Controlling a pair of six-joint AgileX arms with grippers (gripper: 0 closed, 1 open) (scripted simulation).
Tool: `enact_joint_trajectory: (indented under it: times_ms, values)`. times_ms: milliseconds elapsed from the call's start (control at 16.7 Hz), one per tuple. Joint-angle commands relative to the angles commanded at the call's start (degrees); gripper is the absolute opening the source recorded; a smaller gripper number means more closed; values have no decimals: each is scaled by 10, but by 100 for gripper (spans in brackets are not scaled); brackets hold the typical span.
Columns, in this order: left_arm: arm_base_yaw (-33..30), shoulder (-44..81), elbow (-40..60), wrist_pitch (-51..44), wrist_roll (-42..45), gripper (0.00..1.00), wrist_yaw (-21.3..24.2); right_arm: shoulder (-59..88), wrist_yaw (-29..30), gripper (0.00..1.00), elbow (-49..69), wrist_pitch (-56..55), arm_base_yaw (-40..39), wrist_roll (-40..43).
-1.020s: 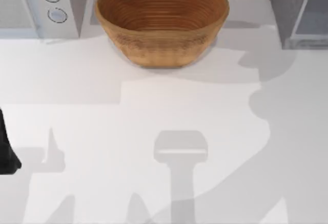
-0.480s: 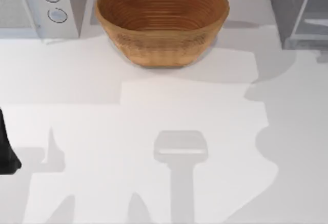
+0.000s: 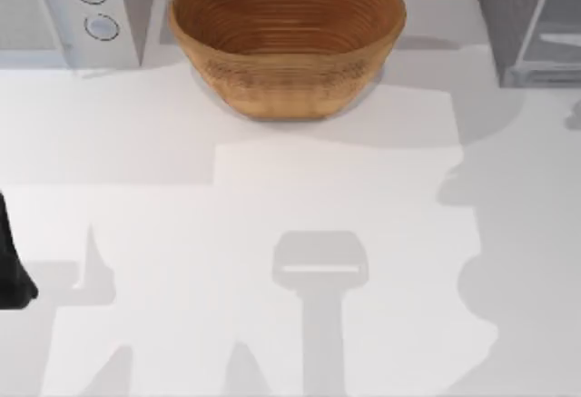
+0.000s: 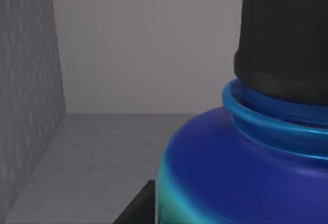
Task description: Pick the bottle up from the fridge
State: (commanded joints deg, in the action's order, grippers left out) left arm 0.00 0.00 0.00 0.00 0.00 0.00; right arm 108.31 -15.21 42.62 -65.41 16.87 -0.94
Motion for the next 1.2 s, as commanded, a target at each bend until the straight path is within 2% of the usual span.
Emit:
enact_joint_trajectory:
  times_ms: [240, 480, 720, 1200]
  values:
    - [0, 0, 0, 0, 0, 100, 0, -31, 4, 0, -10, 18, -6, 1]
    - [0, 0, 0, 0, 0, 100, 0, -135, 21, 0, -52, 85, -26, 3]
    - [0, 0, 0, 0, 0, 100, 0, -311, 45, 0, -122, 188, -51, 3]
    - [0, 0, 0, 0, 0, 100, 0, -757, 101, 0, -302, 454, -112, 2]
